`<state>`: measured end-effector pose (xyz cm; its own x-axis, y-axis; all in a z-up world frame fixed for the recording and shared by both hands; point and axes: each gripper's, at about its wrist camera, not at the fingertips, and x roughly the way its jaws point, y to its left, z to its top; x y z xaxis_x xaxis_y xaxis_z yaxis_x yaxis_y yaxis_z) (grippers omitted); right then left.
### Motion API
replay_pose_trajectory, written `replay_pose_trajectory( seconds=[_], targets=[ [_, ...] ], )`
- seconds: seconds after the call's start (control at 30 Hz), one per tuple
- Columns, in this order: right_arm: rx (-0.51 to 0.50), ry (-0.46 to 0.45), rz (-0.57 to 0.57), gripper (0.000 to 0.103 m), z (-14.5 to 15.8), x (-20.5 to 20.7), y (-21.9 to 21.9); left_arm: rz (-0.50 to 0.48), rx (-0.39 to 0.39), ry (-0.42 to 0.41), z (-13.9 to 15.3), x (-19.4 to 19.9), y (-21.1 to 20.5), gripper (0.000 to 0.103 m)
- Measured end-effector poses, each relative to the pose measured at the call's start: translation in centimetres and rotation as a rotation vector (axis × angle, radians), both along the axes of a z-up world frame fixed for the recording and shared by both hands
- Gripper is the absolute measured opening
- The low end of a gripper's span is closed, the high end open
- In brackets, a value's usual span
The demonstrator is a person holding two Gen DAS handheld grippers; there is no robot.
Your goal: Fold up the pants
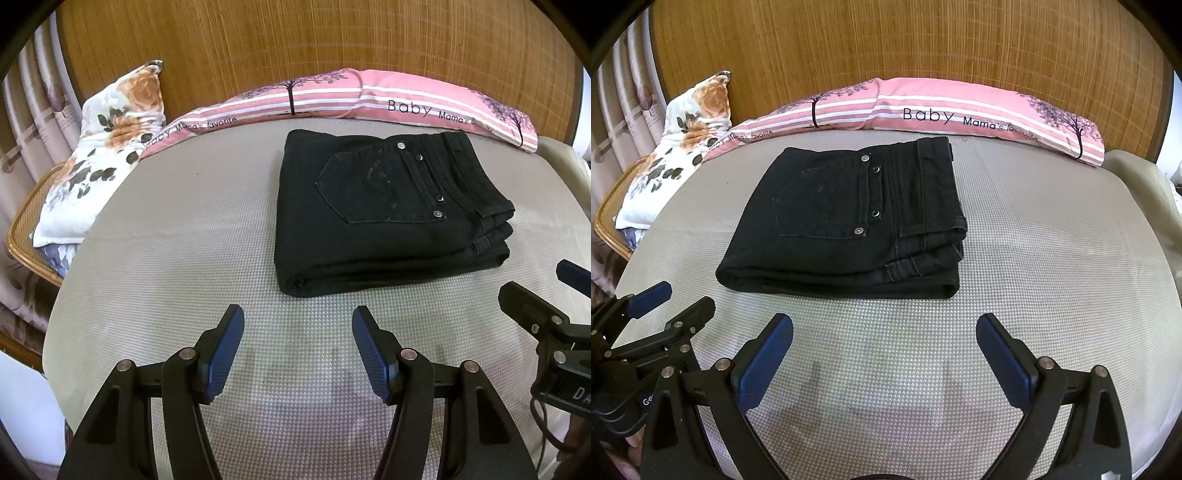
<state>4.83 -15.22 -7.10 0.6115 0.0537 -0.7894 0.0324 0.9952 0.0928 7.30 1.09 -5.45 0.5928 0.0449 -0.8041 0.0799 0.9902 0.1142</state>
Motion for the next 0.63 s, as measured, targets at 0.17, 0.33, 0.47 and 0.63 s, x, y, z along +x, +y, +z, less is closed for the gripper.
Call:
replay_pose_trajectory(
  seconds=[0.17,0.33,0.47,0.63],
  targets=[
    [0.003,0.007,-0.002,0.098,-0.15,0.24,-0.15,-0.001,0.002,0.002,-0.12,0.04,-0.07,0.062],
    [0.003,0.009,-0.004,0.098,-0.2,0.36,-0.27,-0.006,0.003,0.005,-0.31,0.26,-0.04,0.062],
    [0.005,0.011,-0.005,0.098,-0.22,0.36,-0.37,-0.012,0.0,0.008,-0.4,0.46,-0.01,0.062],
    [0.003,0.011,-0.003,0.098,-0.25,0.43,-0.39,-0.022,-0.004,0.014,-0.54,0.88,0.05,0.062]
  ],
)
